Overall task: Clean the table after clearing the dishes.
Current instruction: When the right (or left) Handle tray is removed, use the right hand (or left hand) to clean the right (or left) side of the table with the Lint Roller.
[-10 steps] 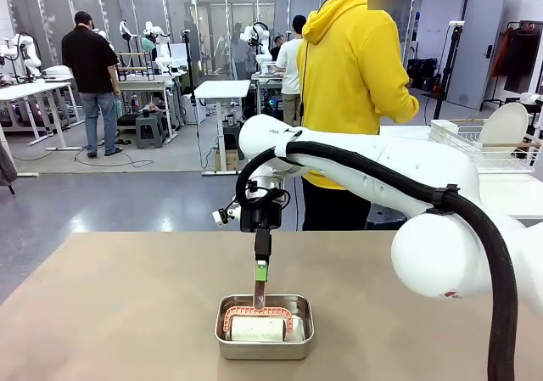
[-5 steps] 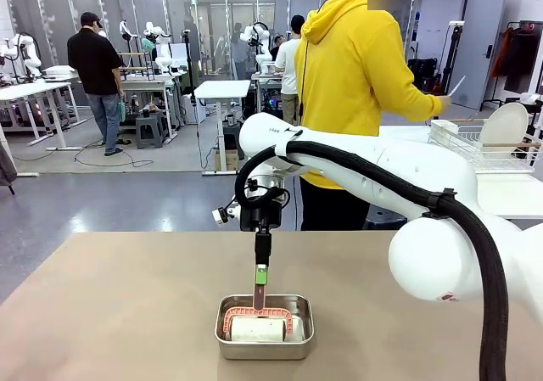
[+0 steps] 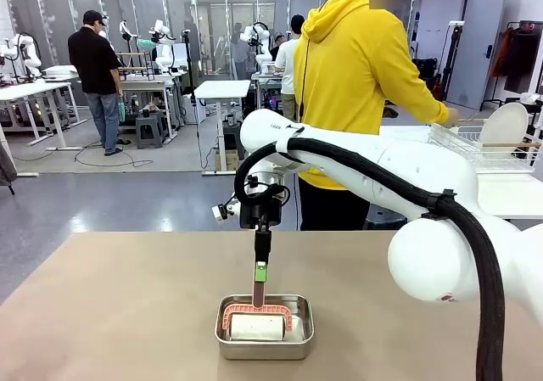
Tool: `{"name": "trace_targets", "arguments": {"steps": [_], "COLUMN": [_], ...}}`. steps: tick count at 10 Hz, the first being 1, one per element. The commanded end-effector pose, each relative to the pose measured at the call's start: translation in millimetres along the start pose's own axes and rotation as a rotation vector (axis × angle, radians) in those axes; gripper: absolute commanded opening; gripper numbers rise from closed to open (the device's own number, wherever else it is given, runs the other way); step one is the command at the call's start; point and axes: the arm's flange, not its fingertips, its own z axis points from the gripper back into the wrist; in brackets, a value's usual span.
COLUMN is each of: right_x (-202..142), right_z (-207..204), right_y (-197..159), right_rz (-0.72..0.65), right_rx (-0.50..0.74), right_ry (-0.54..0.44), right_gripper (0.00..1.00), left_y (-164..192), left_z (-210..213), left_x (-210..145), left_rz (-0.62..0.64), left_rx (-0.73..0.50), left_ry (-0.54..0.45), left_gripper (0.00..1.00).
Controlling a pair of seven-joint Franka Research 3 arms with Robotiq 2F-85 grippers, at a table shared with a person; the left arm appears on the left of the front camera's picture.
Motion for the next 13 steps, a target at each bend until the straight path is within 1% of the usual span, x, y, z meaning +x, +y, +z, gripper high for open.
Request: {"name": "trace_targets", "arguments": {"steps": [1,3,4,5,7,8,9,10,11,12,13], "right_x": [24,26,26,26,28,28,28,26,24,23,17], "right_z": [23,24,25,24,26,29,32,36,40,42,45], "right_y": [1,5,5,5,10,19,35,53,76,101,130], "right_rz": [-0.022,-0.025,-0.03,-0.032,-0.029,-0.032,-0.034,-0.055,-0.1,-0.164,-0.237], "right_rx": [0.009,-0.004,-0.007,-0.008,-0.021,-0.032,-0.064,-0.07,-0.08,-0.116,-0.17], "right_ry": [0.011,0.019,0.02,0.02,0.023,0.034,0.039,0.043,0.055,0.069,0.045], "right_gripper": [0.02,0.0,0.02,0.0,0.0,0.04,0.04,0.04,0.04,0.04,0.04], "left_y": [-5,-5,-5,-5,-5,-5,-5,-5,-5,-5,-5], "left_z": [1,1,1,1,1,1,1,1,1,1,1], "left_x": [-5,-5,-5,-5,-5,-5,-5,-5,-5,-5,-5], "left_rz": [0.009,0.009,0.009,0.009,0.009,0.009,0.009,0.009,0.009,0.009,0.009], "left_rx": [0.009,0.009,0.009,0.009,0.009,0.009,0.009,0.009,0.009,0.009,0.009], "left_ry": [0.001,0.001,0.001,0.001,0.001,0.001,0.001,0.001,0.001,0.001,0.001], "left_gripper": [1.0,1.0,1.0,1.0,1.0,1.0,1.0,1.0,1.0,1.0,1.0]}}
